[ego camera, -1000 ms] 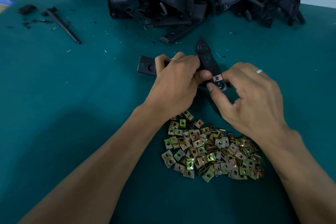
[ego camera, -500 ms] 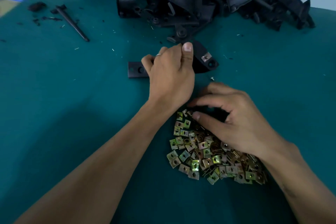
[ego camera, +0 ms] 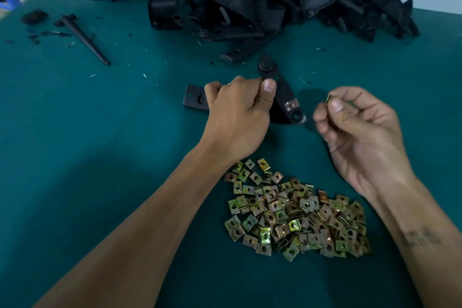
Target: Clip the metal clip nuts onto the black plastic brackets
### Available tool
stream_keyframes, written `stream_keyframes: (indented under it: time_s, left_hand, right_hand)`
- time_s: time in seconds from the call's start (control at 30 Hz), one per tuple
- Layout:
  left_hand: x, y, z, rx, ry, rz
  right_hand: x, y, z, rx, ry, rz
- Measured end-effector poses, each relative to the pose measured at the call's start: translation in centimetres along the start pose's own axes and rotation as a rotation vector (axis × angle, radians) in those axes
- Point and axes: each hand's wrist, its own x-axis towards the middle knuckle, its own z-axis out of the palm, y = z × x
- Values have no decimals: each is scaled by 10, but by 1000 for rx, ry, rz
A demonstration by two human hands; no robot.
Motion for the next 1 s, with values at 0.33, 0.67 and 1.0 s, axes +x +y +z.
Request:
stream_keyframes:
  time_s: [0.33,0.67,1.0]
  left_hand:
    - [-5,-2,6,71,-132,317]
    - [-8,1,7,143,-130,342]
    - [-7,1,10,155,-109,320]
  right_hand:
    - [3,1,8,42,83,-23]
    - [3,1,8,84,94,0]
    - [0,9,21,75,228,-41]
